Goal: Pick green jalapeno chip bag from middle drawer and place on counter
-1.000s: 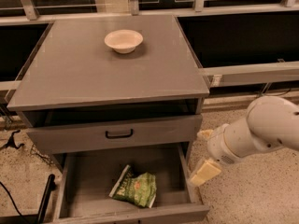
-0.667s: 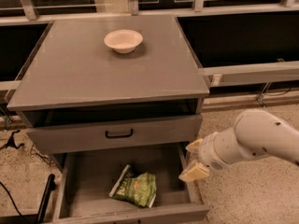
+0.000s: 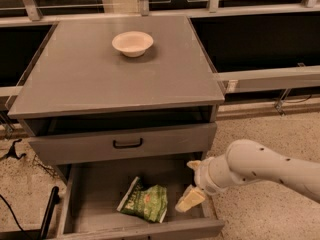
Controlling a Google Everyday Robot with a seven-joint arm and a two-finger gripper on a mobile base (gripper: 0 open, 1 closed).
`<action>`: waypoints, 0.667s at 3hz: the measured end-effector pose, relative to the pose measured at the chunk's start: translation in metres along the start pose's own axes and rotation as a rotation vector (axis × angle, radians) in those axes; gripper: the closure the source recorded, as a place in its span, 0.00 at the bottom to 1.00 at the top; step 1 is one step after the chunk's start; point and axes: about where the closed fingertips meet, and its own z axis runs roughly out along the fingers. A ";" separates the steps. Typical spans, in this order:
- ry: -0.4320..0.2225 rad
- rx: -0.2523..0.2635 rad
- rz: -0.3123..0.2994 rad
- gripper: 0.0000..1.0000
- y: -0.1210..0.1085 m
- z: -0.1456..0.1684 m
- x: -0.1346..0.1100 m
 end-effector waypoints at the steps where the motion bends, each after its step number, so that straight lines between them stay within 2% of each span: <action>1: -0.005 -0.003 0.004 0.28 0.000 0.006 0.001; 2: -0.005 -0.003 0.004 0.27 0.000 0.006 0.001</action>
Offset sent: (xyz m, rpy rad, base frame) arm 0.0013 0.0023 -0.0056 0.0061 0.0032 -0.0017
